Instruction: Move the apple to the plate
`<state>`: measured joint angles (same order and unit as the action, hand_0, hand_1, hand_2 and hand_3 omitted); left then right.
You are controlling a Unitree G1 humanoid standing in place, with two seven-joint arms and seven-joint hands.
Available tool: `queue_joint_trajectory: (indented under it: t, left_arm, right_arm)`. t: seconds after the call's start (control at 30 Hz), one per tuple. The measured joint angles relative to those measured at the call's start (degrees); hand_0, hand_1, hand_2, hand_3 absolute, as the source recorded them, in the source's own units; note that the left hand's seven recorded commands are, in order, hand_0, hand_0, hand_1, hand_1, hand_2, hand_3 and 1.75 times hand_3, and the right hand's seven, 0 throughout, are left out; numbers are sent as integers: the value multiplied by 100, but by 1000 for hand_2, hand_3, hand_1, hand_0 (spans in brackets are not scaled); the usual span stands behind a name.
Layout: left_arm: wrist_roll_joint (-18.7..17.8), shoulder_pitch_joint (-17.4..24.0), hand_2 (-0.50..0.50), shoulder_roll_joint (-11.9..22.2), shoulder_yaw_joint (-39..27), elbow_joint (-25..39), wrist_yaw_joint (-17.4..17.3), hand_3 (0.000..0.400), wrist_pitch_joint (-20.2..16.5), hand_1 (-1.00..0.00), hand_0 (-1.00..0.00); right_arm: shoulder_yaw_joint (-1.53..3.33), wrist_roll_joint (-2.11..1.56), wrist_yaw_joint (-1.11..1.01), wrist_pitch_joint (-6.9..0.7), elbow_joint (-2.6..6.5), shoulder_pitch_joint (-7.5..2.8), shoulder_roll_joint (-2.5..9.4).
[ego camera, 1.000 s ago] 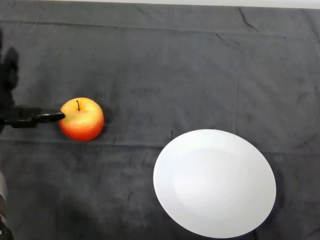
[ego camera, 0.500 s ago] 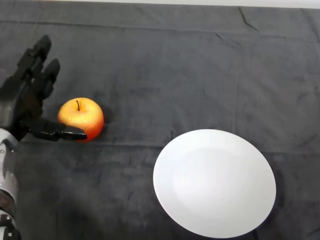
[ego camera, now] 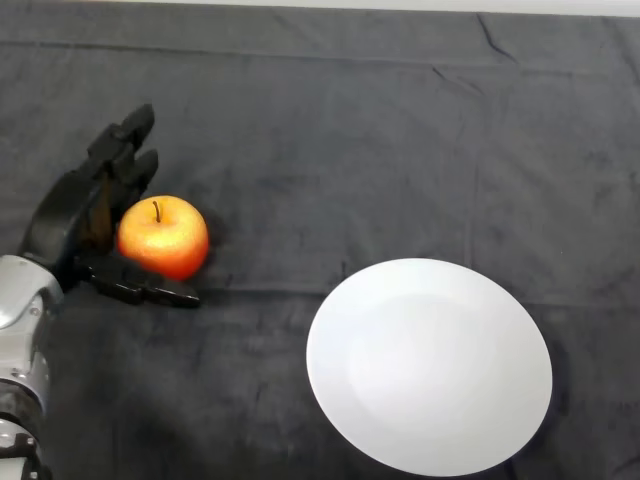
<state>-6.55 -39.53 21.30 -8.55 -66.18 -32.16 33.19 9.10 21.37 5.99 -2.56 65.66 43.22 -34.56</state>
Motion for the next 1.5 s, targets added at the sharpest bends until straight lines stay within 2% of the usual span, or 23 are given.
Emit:
queue_joint_trajectory:
  t: [0.3,0.57,0.63,0.67,0.7,0.73,0.77,0.83,0.9,0.93,1.5]
  left_arm:
    - [551,12,0,4,428,-55,210,0,1,0,0]
    - [824,43,0,8,624,-62,445,0,1,0,0]
    - [837,43,-59,16,726,-62,512,86,0,-98,-216]
    - [863,43,-139,18,753,-62,521,229,0,-294,-573]
    - [927,43,-206,18,767,-63,554,400,0,-588,-1000]
    - [968,43,-192,18,769,-62,594,400,0,-616,-1000]
    - [997,43,-90,19,769,-62,618,400,0,-820,-1000]
    - [1017,42,-39,35,768,-62,722,400,1,-922,-1000]
    - [1023,40,-31,71,769,-62,783,400,4,-937,-1000]
    - [1025,39,0,92,769,-62,810,400,7,-1000,-1000]
    - [1072,-17,0,144,771,-61,1026,400,-23,-1000,-1000]
  right_arm:
    - [0,0,0,0,-1,0,-2]
    - [0,0,0,0,-1,0,-2]
    - [0,0,0,0,-1,0,-2]
    - [0,0,0,0,-1,0,-2]
    - [0,0,0,0,-1,0,-2]
    - [0,0,0,0,-1,0,-2]
    - [0,0,0,0,-1,0,-2]
    - [0,0,0,0,-1,0,-2]
    - [0,0,0,0,-2,0,-2]
    - [0,0,0,0,-2,0,-2]
    - [0,0,0,0,-2,0,-2]
